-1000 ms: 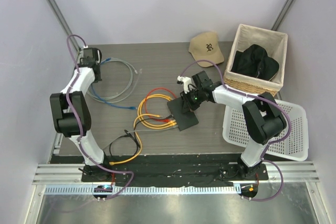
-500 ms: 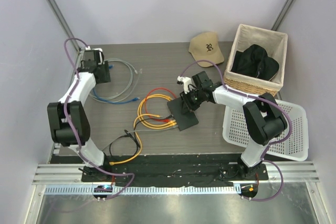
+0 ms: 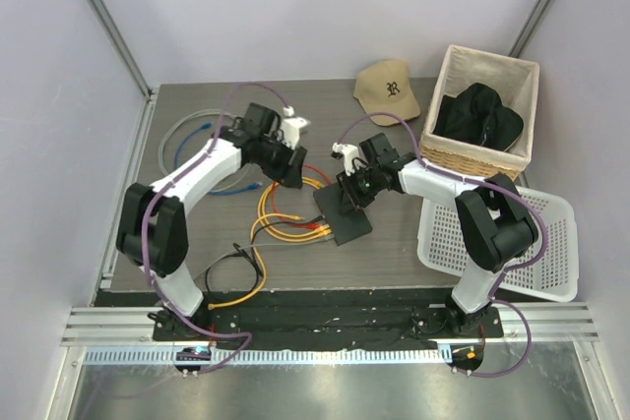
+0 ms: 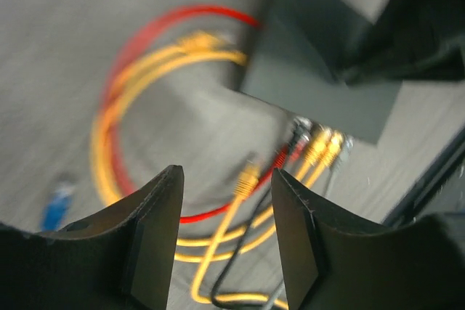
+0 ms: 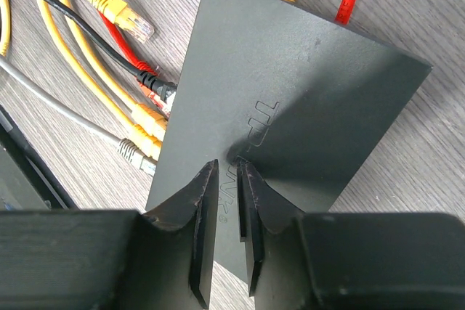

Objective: Pull the plug from the switch port

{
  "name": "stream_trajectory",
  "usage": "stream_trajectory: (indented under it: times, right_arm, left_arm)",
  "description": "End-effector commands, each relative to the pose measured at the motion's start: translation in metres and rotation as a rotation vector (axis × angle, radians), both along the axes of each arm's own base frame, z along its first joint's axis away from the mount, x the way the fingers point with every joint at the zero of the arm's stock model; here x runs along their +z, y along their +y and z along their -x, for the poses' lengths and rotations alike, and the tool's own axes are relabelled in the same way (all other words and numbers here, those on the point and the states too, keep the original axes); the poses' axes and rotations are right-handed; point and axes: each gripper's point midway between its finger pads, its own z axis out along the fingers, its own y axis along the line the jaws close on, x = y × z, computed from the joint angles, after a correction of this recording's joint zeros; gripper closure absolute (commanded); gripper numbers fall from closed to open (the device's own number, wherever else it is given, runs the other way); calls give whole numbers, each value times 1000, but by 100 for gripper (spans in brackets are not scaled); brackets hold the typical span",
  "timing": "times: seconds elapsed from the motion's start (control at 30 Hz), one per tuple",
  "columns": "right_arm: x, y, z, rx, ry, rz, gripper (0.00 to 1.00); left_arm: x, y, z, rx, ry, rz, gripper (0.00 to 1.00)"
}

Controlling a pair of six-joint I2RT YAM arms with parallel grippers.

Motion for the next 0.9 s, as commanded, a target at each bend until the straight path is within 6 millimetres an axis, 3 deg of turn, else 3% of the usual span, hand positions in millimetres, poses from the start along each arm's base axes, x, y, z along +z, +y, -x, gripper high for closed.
stream_trajectory:
  times: [0.0, 0.07, 0.17, 0.2, 0.27, 0.47, 0.77, 0.87]
  right_arm:
    - [-20, -24, 4, -23, -6, 125, 74]
    - [-21, -27, 6, -23, -8, 129, 74]
    - [-20, -27, 6, -22, -14, 128, 73]
    - [-20, -26, 6, -22, -13, 126, 73]
    - [-20, -25, 6, -20, -8, 126, 73]
    - [-23, -24, 6, -19, 2, 126, 73]
    - [-22, -25, 6, -18, 0, 123, 73]
    - [-22, -25, 6, -19, -2, 124, 73]
  left_arm:
    - [-14, 10, 30, -154, 64, -148, 45]
    - [-24, 23, 50, -185, 123, -193, 44]
    - [-23, 33, 66, -229, 100, -212, 43]
    - [-30, 41, 71, -219, 105, -245, 43]
    - [-28, 48, 71, -192, 72, -266, 43]
    - [-54, 70, 81, -177, 113, -376, 43]
    - [-76, 78, 82, -161, 147, -421, 50]
    - [-78, 75, 81, -154, 159, -412, 58]
